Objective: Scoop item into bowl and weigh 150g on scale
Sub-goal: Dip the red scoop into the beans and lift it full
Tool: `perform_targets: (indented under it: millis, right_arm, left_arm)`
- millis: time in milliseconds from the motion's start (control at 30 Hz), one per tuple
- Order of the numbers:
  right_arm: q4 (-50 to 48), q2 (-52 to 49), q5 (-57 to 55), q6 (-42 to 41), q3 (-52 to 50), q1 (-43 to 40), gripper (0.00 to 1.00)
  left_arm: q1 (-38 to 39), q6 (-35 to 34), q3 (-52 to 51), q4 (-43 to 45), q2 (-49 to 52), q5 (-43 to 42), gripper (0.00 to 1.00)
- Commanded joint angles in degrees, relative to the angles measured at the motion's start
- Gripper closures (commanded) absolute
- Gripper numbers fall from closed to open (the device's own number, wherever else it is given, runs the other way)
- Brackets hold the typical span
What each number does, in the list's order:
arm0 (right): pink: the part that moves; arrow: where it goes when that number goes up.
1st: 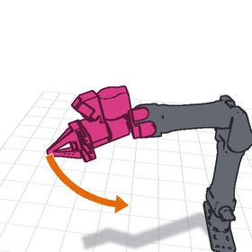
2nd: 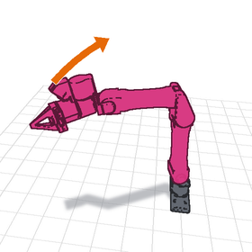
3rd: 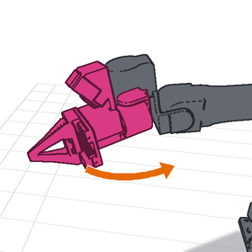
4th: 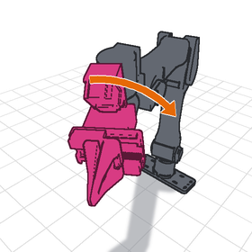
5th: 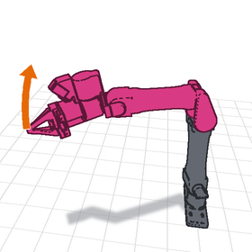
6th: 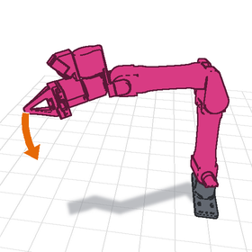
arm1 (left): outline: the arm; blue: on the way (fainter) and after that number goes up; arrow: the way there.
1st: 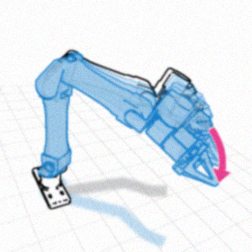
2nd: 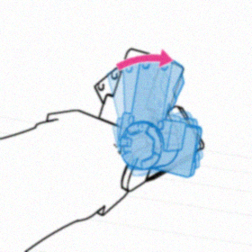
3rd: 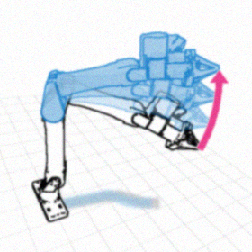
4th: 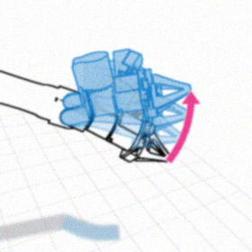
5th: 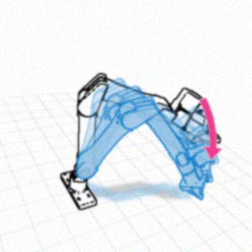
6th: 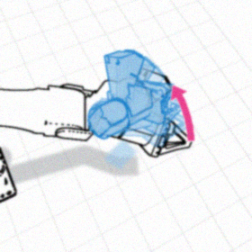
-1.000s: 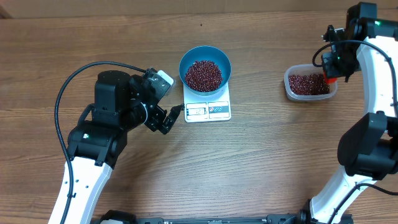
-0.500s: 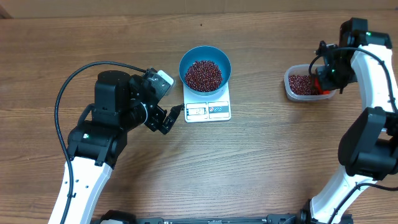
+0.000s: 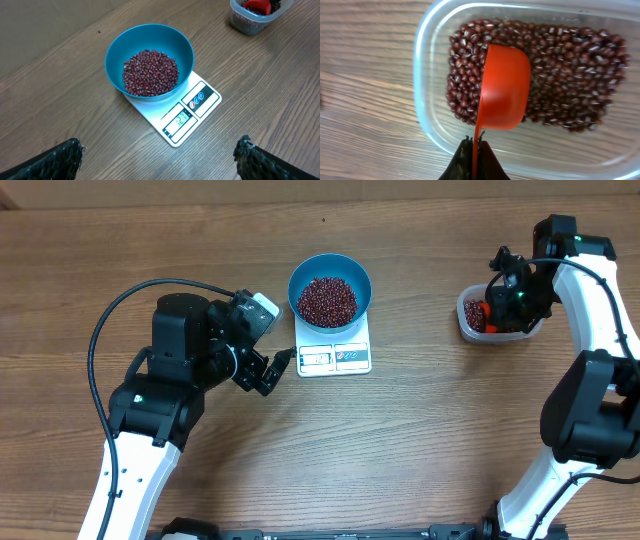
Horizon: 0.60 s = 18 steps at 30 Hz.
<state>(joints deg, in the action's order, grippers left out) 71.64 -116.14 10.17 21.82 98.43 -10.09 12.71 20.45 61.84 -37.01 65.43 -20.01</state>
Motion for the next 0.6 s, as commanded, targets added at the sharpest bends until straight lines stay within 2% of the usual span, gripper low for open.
perform_targets:
  millis: [0, 167, 567]
  right_arm:
    - [0.2, 0.8, 6.6, -4.6, -0.6, 0.1, 0.96]
    - [0.2, -0.7, 9.7, -11.4, -0.6, -0.6, 0.96]
    - [-0.8, -1.4, 25.4, -11.5, -0.6, -11.9, 0.96]
  left_arm:
    - [-0.3, -0.8, -0.1, 0.2, 0.2, -0.8, 0.0]
    - [-0.3, -0.8, -0.1, 0.2, 0.2, -0.8, 0.0]
    - [-0.3, -0.8, -0.1, 0.2, 0.2, -0.8, 0.01]
